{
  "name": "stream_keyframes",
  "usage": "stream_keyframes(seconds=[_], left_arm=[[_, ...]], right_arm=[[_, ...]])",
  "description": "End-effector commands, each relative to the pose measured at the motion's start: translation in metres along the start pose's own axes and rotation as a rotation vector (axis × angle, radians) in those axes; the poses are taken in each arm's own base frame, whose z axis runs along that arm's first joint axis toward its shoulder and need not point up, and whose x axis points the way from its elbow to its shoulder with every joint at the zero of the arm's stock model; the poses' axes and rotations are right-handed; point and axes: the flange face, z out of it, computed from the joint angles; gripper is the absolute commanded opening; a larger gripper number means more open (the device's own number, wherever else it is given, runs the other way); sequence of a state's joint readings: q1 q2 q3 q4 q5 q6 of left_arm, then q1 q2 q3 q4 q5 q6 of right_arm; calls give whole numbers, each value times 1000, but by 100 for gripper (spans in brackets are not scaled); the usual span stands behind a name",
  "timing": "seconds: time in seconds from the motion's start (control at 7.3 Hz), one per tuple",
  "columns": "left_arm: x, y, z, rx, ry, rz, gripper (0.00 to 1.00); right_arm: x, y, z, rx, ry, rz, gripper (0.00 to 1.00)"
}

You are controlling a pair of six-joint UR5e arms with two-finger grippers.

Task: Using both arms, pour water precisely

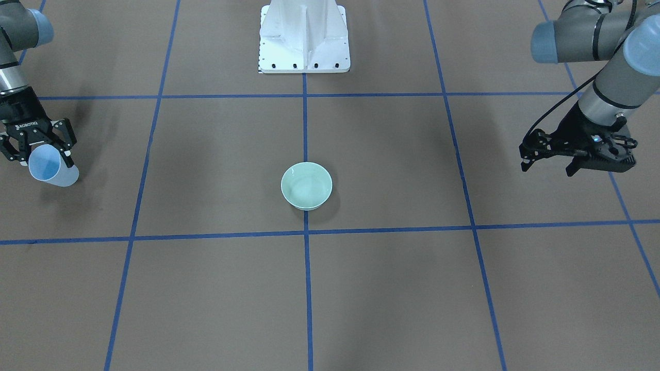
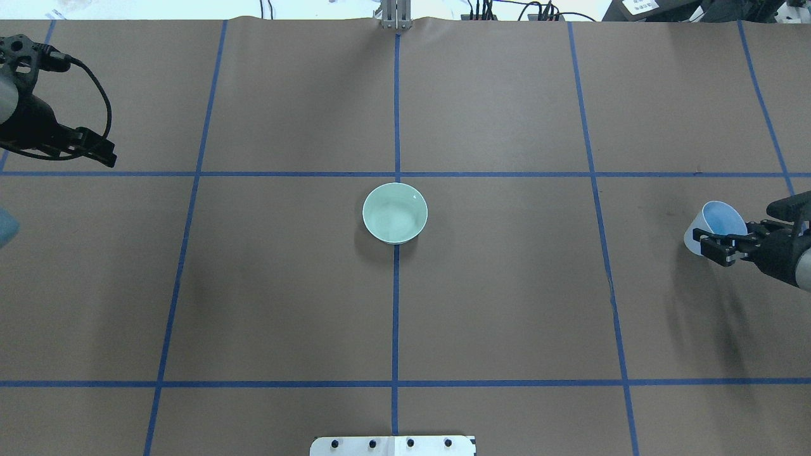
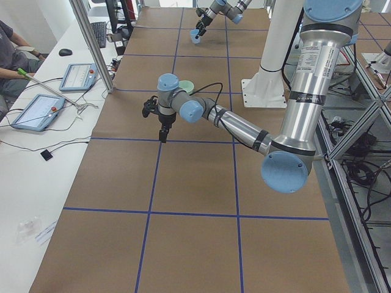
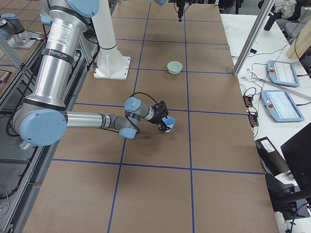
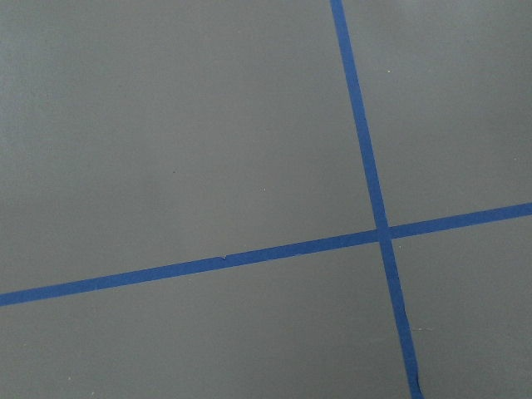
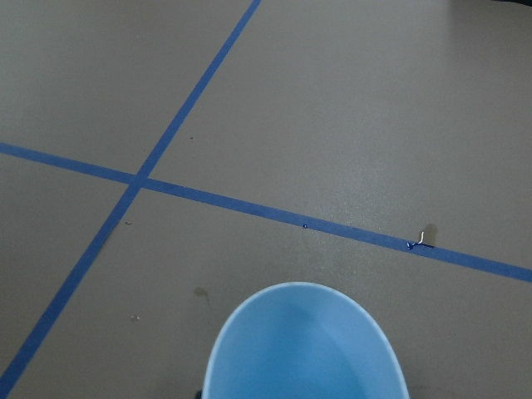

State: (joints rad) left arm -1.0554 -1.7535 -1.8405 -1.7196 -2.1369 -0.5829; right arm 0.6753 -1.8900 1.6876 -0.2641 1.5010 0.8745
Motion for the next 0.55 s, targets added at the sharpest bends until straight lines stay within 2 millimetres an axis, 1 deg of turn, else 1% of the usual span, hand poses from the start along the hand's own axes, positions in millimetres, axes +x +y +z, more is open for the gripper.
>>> stream_keyframes(seconds=[0.0, 0.27, 0.41], left_arm=[[0, 0, 0, 0, 0, -1, 100], [0, 0, 0, 0, 0, 0, 100], [0, 0, -1, 1, 1, 1, 100]], right_arm=[[0, 7, -1, -9, -10, 55, 48], [2, 12, 1, -15, 1, 51, 64], [6, 17, 4, -21, 13, 47, 66]])
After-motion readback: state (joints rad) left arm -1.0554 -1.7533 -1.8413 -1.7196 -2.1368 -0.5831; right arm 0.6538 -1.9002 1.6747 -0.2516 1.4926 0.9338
